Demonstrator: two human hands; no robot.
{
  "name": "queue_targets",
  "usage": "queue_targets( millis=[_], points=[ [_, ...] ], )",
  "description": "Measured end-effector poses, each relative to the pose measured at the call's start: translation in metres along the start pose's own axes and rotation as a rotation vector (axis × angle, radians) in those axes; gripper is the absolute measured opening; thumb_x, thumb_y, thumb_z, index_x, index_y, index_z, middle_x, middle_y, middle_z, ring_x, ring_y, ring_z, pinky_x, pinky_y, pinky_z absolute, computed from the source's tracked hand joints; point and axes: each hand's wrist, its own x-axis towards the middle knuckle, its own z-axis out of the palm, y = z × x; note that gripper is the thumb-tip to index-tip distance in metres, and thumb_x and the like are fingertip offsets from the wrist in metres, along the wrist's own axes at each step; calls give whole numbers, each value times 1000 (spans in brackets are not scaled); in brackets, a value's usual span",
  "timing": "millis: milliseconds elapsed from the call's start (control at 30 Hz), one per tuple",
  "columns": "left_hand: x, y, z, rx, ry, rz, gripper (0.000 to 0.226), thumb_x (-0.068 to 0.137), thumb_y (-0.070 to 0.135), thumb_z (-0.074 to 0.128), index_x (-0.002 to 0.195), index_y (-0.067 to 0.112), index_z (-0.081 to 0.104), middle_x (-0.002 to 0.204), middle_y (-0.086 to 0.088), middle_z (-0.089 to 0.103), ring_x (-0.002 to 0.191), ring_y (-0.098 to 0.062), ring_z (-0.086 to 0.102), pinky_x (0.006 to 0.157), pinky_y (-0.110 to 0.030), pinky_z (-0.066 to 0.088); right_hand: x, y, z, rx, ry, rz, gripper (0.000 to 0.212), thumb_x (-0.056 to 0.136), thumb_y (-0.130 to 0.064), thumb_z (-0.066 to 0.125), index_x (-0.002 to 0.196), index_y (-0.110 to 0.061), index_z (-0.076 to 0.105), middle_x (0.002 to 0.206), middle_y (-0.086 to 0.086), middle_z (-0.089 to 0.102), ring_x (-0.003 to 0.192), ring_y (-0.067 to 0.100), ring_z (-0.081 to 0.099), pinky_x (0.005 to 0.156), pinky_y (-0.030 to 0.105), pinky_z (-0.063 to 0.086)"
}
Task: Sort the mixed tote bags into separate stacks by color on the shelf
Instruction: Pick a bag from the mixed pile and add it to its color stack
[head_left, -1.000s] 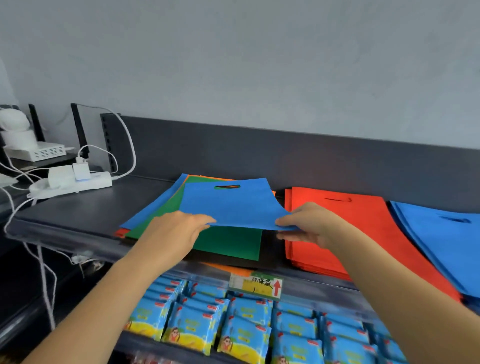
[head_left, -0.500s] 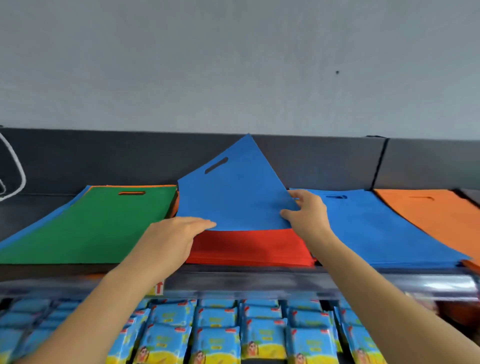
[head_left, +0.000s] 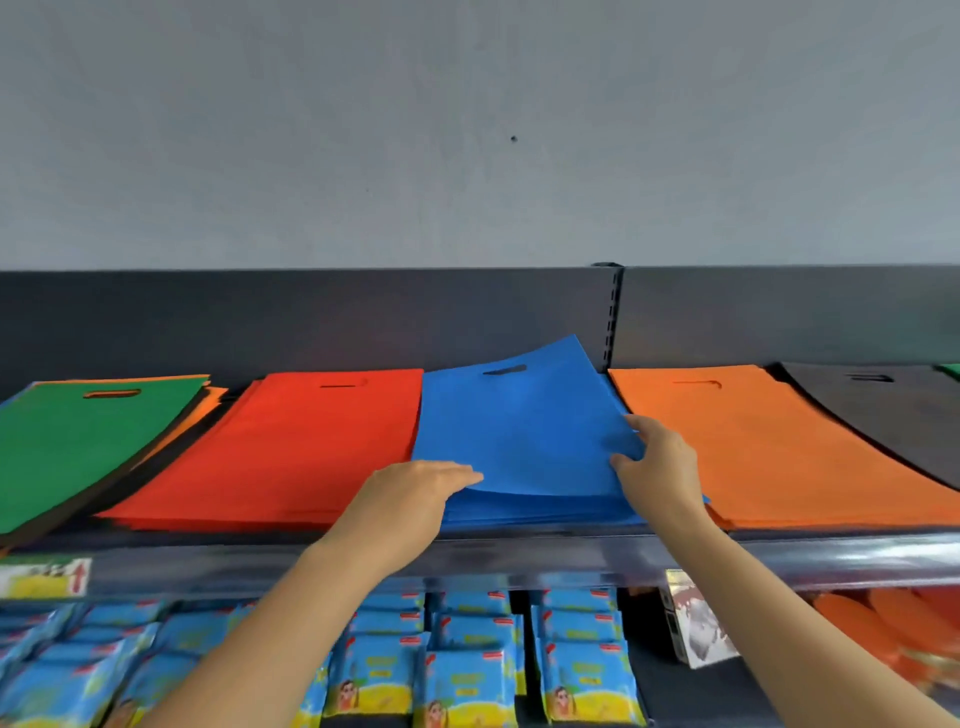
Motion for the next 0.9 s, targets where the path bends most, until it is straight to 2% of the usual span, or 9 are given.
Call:
queue_targets(
  millis=[67, 100, 167, 233, 400, 533, 633, 767, 900],
  points=[
    [7, 7, 13, -21, -72, -8, 44, 99, 18, 37, 138, 37, 42, 145, 17, 39, 133, -3, 37, 105, -27, 35, 4, 13, -8, -91, -27, -8, 58, 89, 1, 51, 143, -14, 36, 138, 10, 48, 83, 22, 60, 55, 24, 44],
    [10, 10, 17, -40, -109, -17, 38, 100, 30, 38, 138, 35, 43, 146, 16, 39, 133, -3, 36, 106, -28, 33, 5, 19, -10, -170, -45, -27, 61, 87, 1, 51, 144, -15, 34, 139, 9, 45, 93, 24, 57, 63, 25, 45],
    [13, 15, 20, -58, -158, -40, 41, 98, 44, 40, 137, 32, 46, 147, 14, 37, 134, -3, 33, 109, -26, 28, 7, 27, -12, -375, -82, -87, 62, 85, -2, 51, 143, -16, 34, 144, 4, 37, 120, 27, 39, 87, 31, 41],
    [14, 17, 19, -58, -151, -45, 44, 96, 48, 41, 137, 30, 47, 148, 13, 36, 134, -2, 33, 110, -24, 27, 9, 29, -11, -464, -121, -154, 56, 85, -1, 50, 138, -16, 43, 147, 1, 34, 130, 26, 30, 98, 34, 36],
    [6, 22, 10, -16, -131, -38, 49, 96, 50, 38, 142, 32, 39, 150, 15, 30, 137, -1, 26, 110, -24, 24, 10, 11, 5, -405, -195, -270, 39, 92, -3, 47, 129, -14, 55, 142, -1, 45, 131, 21, 36, 97, 32, 39],
    [-14, 5, -12, 27, -17, -73, 49, 96, 53, 37, 139, 32, 42, 148, 17, 33, 136, 1, 26, 108, -21, 24, 5, -17, 30, -363, -219, -385, 35, 94, -10, 49, 128, -15, 55, 139, -2, 49, 129, 20, 39, 97, 30, 39],
    [-42, -31, -33, 53, 64, -127, 63, 87, 66, 25, 133, 33, 50, 144, 18, 41, 133, 1, 32, 107, -21, 27, -8, -50, 59, -308, -273, -470, 35, 94, -13, 49, 129, -17, 54, 138, -3, 49, 128, 19, 40, 100, 28, 35],
    [-89, -99, -62, 61, 162, -276, 73, 78, 68, 17, 128, 33, 57, 137, 19, 48, 127, 0, 42, 106, -26, 35, -32, -104, 109, -226, -318, -578, 35, 93, -13, 51, 127, -16, 56, 135, -1, 53, 126, 18, 44, 100, 25, 33],
    [-141, -177, -88, 89, 203, -412, 59, 85, 58, 27, 124, 29, 61, 132, 16, 54, 123, -3, 48, 102, -28, 40, -61, -162, 173, -195, -360, -673, 35, 91, -18, 54, 126, -16, 58, 131, 2, 57, 124, 19, 48, 101, 25, 32]
  ],
)
